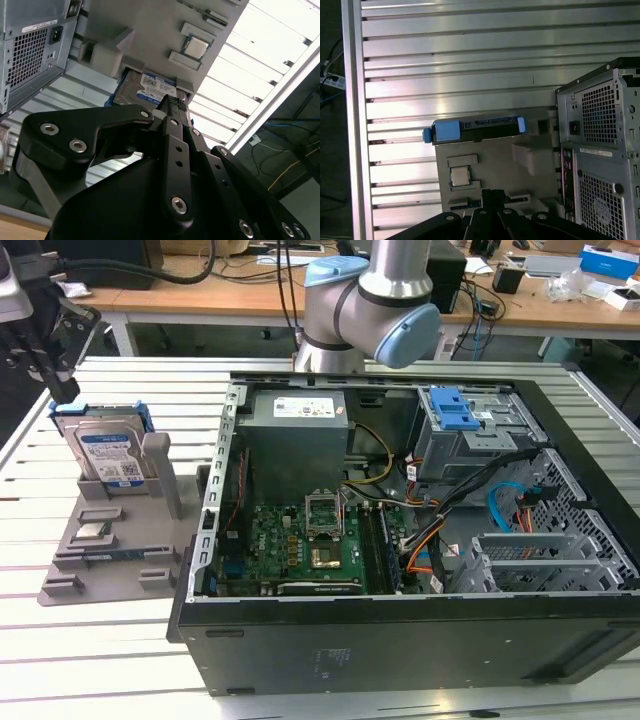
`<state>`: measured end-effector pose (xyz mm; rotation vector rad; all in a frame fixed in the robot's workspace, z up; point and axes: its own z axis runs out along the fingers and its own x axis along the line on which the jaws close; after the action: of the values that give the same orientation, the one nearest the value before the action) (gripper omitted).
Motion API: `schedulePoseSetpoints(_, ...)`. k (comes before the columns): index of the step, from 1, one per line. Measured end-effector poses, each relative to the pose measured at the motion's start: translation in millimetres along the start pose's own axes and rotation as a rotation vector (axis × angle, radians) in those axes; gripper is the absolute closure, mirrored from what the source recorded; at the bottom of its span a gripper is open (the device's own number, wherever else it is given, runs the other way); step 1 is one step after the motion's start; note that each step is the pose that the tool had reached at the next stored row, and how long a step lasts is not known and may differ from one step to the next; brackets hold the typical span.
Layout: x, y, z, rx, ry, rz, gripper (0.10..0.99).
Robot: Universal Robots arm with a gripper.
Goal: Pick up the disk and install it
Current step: 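Reach for the disk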
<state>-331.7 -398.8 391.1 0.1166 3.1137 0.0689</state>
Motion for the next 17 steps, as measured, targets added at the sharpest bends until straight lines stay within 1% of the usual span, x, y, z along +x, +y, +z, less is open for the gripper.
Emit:
schedulePoseSetpoints(3,7.2,0.6,0.3,0.0,-0.0001,0.0,0.98)
schedulePoseSetpoints(6,14.4,3.3,0.8,0.0,-0.0001,0.0,0.98)
schedulePoseSetpoints(9,19.9,8.2,1.6,0.001,-0.0001,0.0,0.98)
schedulePoseSetpoints(11,23.7,10.1,2.1,0.001,-0.0001,0.0,0.98)
schedulePoseSetpoints(17,24.9,10.3,2.2,0.001,-0.0001,0.0,0.98)
